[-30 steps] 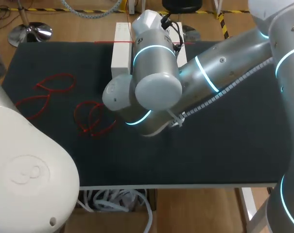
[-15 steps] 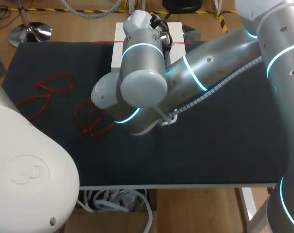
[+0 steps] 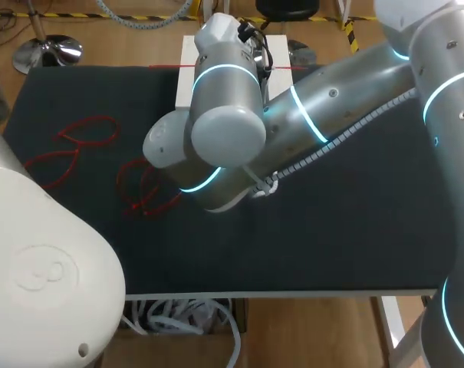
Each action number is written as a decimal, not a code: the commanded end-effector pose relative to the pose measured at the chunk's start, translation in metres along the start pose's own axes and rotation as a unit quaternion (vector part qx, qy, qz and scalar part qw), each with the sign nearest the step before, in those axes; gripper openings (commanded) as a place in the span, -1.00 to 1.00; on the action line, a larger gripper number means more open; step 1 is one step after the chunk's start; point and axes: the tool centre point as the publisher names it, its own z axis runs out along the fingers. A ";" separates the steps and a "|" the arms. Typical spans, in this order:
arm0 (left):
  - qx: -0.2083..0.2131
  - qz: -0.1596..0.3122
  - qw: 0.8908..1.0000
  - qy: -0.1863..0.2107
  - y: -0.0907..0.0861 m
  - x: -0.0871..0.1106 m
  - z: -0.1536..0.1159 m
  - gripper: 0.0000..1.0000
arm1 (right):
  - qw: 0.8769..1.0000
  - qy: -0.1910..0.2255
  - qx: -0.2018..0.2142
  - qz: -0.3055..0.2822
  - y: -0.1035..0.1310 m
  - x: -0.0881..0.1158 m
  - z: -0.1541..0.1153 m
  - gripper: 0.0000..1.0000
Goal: Grab the tape and strap the tape.
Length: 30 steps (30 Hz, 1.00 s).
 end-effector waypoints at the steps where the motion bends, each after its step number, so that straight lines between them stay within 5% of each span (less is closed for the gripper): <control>1: 0.000 0.000 1.000 -0.001 0.001 0.001 0.001 -1.00 | 1.000 0.003 0.001 0.000 0.001 -0.002 0.000 -1.00; 10: 0.000 0.000 1.000 -0.001 0.001 0.001 0.001 -1.00 | 0.994 -0.044 0.071 -0.069 0.011 0.004 -0.023 -1.00; 30: 0.000 0.000 1.000 -0.001 0.001 0.001 0.001 -1.00 | 0.988 -0.092 0.103 -0.073 0.012 -0.005 -0.025 -1.00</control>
